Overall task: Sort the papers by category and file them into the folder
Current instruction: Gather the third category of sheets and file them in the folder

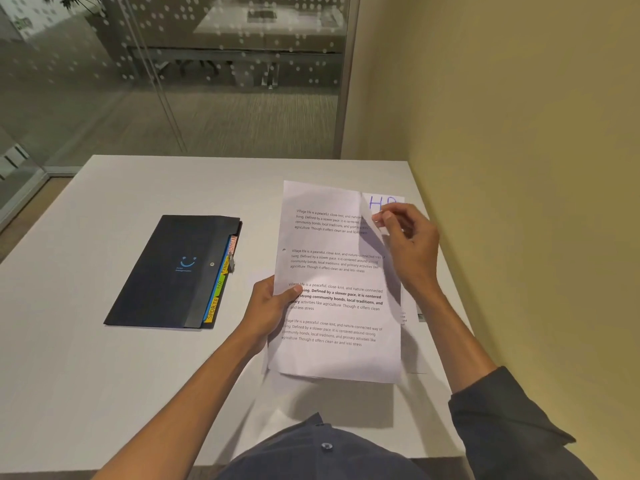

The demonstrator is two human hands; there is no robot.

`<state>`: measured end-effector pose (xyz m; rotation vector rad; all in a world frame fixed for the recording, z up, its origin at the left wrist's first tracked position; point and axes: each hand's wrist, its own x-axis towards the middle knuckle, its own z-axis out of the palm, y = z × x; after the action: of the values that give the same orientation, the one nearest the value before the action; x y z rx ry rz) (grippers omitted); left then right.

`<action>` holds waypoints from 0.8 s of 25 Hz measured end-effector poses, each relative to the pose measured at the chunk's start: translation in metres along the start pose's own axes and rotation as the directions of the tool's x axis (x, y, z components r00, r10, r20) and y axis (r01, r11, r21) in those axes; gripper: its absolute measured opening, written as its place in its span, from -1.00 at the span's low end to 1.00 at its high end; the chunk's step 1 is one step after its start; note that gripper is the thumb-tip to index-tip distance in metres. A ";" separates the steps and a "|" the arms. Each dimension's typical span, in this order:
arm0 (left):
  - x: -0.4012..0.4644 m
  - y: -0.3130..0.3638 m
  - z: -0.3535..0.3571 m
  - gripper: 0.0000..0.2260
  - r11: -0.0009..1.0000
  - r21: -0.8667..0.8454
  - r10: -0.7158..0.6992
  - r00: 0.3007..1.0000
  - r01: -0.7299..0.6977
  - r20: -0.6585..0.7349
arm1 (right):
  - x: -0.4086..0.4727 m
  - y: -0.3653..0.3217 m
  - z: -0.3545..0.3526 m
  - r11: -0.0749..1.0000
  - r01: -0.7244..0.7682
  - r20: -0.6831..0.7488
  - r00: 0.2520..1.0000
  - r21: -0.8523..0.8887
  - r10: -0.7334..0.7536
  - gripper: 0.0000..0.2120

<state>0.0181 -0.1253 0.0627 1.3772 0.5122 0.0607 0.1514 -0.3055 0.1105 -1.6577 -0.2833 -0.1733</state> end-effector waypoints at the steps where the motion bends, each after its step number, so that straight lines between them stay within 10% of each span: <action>1: -0.001 0.000 0.000 -0.84 1.000 0.006 0.002 1.000 -0.002 0.002 | 0.005 -0.002 -0.002 0.995 -0.061 -0.029 0.998 0.076 0.063 -0.86; 6: -0.003 -0.001 0.001 -0.85 0.999 0.038 0.021 1.000 -0.021 0.013 | 0.017 -0.001 -0.012 0.972 -0.051 -0.030 0.999 -0.228 0.045 -0.55; 10: -0.003 -0.001 0.001 -0.83 0.999 0.037 0.039 0.999 -0.039 0.014 | 0.024 0.011 -0.018 0.688 0.084 0.091 0.996 -0.721 -0.026 -0.37; 20: -0.007 -0.002 0.001 -0.84 0.998 0.052 0.044 0.999 -0.045 0.014 | 0.011 -0.005 -0.012 0.834 0.236 -0.084 0.945 -0.499 -0.317 -0.76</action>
<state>0.0118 -0.1288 0.0632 1.4390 0.4756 0.0751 0.1609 -0.3162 0.1197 -2.0791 -0.3775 -0.6445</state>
